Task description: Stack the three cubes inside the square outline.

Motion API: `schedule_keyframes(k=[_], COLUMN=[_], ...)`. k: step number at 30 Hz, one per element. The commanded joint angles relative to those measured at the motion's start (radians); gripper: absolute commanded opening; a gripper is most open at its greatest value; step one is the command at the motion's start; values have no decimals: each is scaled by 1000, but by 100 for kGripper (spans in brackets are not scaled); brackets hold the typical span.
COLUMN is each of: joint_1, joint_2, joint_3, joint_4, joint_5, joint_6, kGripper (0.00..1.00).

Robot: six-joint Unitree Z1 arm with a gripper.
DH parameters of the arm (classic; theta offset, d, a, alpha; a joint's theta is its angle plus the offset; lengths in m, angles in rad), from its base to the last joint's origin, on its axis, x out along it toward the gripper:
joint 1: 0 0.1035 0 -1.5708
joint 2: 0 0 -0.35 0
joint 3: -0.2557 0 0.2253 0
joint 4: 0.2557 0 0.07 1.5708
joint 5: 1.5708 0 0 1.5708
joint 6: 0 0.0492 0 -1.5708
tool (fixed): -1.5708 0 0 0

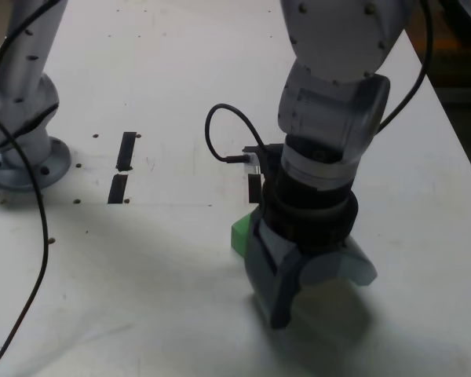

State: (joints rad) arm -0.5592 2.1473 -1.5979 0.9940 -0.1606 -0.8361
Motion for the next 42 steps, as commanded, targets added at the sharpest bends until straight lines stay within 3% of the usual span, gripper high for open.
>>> schedule_keyframes(k=[1, 11, 30, 37, 42], joint_1=[4, 11, 40, 45, 45], joint_2=[3, 7, -17, -20, -20], joint_3=[3, 21, 77, 86, 93], joint_4=[-4, -15, -13, -4, -2], joint_5=[4, 25, 31, 32, 26], joint_6=[2, 5, 34, 46, 44], kGripper=[100, 99, 96, 89, 77])
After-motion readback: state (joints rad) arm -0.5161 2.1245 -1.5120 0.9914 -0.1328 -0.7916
